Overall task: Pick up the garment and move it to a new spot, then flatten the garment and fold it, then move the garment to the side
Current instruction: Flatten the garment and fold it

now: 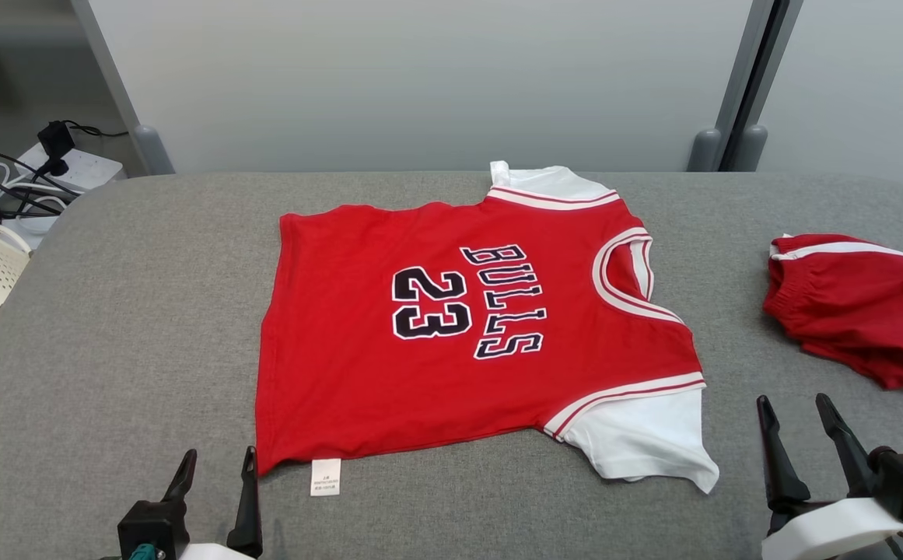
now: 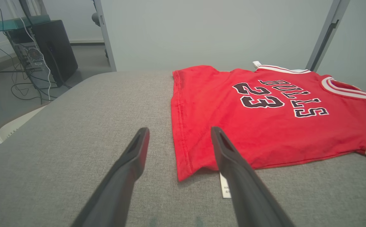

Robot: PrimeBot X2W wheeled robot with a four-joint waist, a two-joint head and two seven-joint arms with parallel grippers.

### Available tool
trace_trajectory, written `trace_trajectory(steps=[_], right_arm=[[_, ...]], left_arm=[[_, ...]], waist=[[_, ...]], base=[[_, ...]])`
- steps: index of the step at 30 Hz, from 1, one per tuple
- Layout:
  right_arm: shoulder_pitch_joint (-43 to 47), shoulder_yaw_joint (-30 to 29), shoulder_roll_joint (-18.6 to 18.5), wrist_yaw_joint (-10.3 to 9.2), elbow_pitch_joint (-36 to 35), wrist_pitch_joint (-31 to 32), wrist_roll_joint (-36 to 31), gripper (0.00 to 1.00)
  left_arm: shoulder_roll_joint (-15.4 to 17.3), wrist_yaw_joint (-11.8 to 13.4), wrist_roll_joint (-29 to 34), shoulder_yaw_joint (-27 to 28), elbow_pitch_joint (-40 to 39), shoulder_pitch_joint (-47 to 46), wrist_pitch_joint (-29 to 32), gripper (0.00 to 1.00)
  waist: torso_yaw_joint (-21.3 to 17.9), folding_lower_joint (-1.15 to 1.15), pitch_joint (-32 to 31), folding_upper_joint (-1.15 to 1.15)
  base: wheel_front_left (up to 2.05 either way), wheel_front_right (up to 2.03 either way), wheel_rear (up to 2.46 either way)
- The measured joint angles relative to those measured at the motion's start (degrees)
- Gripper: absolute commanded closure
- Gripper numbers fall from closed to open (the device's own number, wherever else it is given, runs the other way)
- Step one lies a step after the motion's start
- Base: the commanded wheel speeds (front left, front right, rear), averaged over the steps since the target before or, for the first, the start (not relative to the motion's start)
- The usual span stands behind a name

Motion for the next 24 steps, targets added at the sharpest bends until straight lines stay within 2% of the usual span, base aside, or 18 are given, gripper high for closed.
trace_trajectory(steps=[6, 24], right_arm=[[0.0, 1.0, 0.0, 0.00, 2.2, 0.0, 0.3, 0.00], [-1.5, 6.1, 0.4, 0.00, 14.9, 0.0, 3.2, 0.00]], left_arm=[[0.0, 0.0, -0.1, -0.3, 0.0, 0.0, 0.0, 0.00], [0.0, 0.0, -2.3, -2.3, 1.2, 0.0, 0.0, 0.00]], waist=[[0.1, 0.00, 0.2, 0.00], [1.5, 0.00, 1.6, 0.00]], base=[[0.00, 0.00, 0.00], [0.00, 0.00, 0.00]])
